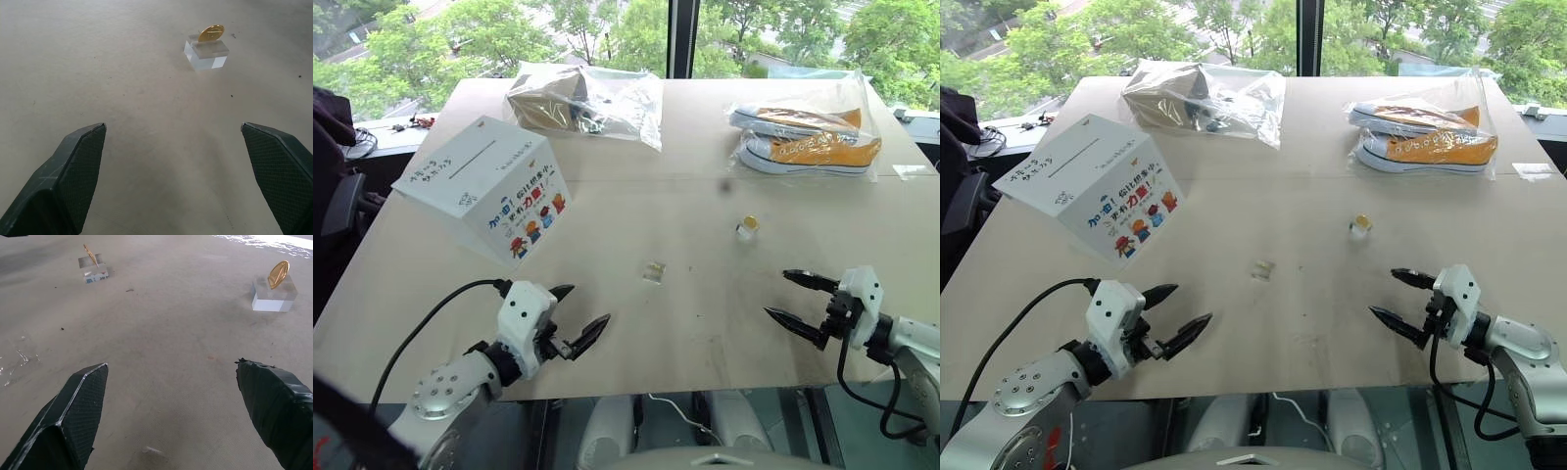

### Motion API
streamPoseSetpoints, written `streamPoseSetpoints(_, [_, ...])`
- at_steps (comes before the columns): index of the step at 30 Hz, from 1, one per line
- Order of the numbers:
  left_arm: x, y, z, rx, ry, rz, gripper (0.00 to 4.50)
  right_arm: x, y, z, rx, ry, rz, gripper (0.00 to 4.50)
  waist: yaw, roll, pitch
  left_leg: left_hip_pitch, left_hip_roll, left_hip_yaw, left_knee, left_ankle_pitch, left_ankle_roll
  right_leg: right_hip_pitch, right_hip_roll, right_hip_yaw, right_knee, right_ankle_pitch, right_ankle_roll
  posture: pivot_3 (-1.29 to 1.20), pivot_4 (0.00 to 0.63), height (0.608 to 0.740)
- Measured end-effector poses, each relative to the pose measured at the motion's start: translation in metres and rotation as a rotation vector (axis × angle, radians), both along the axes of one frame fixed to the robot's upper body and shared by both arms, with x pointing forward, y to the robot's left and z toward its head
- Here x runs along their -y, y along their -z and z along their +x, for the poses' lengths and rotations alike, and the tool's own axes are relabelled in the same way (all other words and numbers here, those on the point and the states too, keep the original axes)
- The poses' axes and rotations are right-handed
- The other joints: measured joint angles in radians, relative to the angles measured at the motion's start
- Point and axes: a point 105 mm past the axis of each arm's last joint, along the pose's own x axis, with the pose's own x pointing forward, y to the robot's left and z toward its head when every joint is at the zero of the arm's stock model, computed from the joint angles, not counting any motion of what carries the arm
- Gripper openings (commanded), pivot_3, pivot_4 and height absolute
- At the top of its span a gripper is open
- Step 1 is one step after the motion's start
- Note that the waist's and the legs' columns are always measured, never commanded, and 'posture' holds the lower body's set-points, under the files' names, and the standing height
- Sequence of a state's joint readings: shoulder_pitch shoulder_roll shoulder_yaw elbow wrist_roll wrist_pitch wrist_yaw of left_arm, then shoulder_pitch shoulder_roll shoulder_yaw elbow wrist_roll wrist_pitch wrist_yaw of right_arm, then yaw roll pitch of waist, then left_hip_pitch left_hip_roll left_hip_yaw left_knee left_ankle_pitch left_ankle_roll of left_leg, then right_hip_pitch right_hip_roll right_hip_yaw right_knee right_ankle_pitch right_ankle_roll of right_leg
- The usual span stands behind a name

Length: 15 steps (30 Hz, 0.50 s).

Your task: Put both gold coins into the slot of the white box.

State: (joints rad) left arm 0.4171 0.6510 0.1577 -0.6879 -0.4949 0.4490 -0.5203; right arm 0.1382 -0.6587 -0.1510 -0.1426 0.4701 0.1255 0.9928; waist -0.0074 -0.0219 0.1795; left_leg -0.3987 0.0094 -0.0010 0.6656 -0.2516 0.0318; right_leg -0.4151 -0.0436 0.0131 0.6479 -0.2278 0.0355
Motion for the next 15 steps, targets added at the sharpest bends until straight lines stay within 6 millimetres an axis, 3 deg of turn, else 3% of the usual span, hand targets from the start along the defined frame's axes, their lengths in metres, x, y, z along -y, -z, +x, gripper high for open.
streamPoseSetpoints(8, [-0.008, 0.019, -0.002, -0.005, -0.016, -0.009, 4.50, -0.007, -0.006, 0.020, 0.060, 0.050, -0.017, 4.46, -0.002, 0.000, 0.000, 0.001, 0.000, 0.000, 0.000, 0.000, 0.000, 0.001, 0.001, 0.000, 0.000, 0.000, 0.000, 0.00, 0.150, 0.740])
streamPoseSetpoints(15, [-0.010, 0.010, 0.002, 0.037, 0.000, -0.006, 4.50, -0.006, -0.008, 0.032, 0.034, 0.092, -0.012, 4.46, 0.006, 0.000, 0.000, 0.000, 0.000, 0.000, 0.000, 0.000, 0.000, 0.001, 0.000, 0.000, -0.001, 0.002, -0.003, 0.00, 0.150, 0.740])
